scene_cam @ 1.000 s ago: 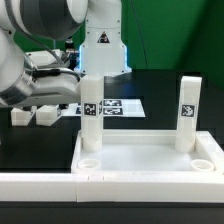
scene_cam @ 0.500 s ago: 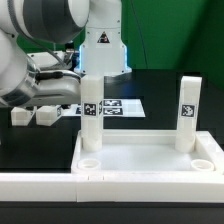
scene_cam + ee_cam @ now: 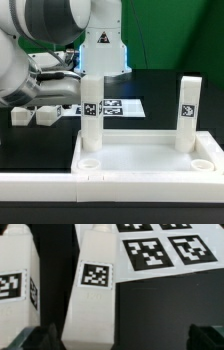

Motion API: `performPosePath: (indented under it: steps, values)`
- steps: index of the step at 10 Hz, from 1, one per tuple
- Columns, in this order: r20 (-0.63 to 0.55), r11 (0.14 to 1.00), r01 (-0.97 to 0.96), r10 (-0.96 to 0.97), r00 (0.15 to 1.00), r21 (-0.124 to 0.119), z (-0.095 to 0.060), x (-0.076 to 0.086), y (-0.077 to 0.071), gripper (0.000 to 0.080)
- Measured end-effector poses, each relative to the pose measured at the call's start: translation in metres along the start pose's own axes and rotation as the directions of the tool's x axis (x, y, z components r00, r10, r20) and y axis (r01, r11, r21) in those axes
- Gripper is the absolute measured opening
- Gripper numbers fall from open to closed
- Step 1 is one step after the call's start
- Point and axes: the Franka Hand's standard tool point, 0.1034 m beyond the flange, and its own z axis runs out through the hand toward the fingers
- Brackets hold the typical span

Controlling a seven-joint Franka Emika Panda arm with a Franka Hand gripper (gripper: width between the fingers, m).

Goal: Assemble desk

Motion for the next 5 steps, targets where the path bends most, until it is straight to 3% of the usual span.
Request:
performPosePath:
  steps: [1, 4, 5]
  values:
    - [0.029, 1.0, -0.008, 0.008, 1.0, 0.004, 0.012, -0.003, 0.002, 0.0649]
    - [0.045, 1.0, -0.027, 0.026, 0.999, 0.013, 0.017, -0.004, 0.014, 0.0649]
    - [0.032, 1.0, -0.025, 0.024, 0.999, 0.016, 0.012, -0.003, 0.021, 0.0649]
